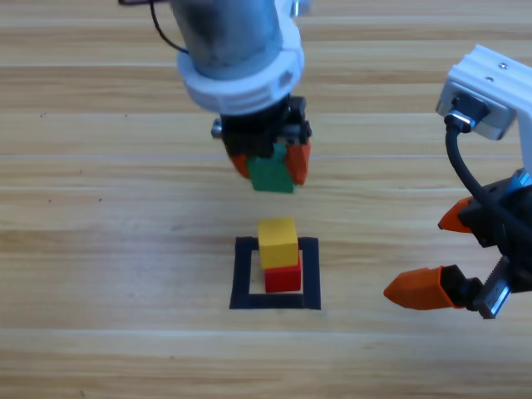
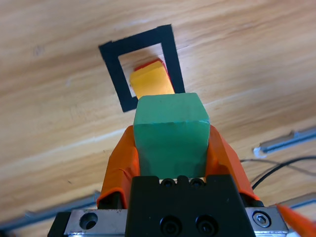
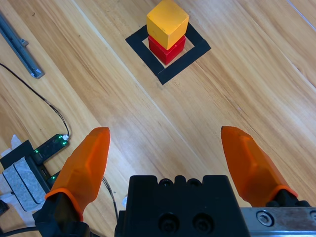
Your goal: Stack the blocks in the rectangular block: red at the bottom, yellow in the middle, green on top
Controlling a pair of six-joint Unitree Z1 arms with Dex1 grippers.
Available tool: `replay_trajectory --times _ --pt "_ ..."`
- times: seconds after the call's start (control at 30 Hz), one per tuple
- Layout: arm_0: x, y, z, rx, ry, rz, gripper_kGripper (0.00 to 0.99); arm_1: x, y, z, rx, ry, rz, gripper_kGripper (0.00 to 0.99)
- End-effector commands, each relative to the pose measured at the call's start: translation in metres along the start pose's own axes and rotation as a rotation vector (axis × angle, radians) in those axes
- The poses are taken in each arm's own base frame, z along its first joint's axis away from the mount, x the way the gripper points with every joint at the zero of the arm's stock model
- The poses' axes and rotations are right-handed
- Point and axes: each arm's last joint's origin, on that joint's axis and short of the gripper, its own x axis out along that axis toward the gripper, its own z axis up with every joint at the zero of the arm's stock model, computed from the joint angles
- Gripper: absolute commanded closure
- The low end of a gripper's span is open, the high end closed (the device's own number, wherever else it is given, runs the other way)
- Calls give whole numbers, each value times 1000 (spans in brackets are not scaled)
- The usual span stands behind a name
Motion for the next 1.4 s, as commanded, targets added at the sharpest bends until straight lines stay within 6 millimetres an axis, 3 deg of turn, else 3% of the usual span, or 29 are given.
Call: replay_trajectory --times 0.03,0.23,0.63,1.4 --pt "46 -19 -4 -173 49 123 964 6 5 -5 -12 20 0 0" --pt "59 -25 -5 -285 40 158 964 6 5 -5 -12 20 0 0" --pt "81 -28 1 -285 37 200 964 5 4 -5 -12 19 0 0" --pt "85 -26 -2 -264 55 215 964 10 5 -5 -16 29 -2 0"
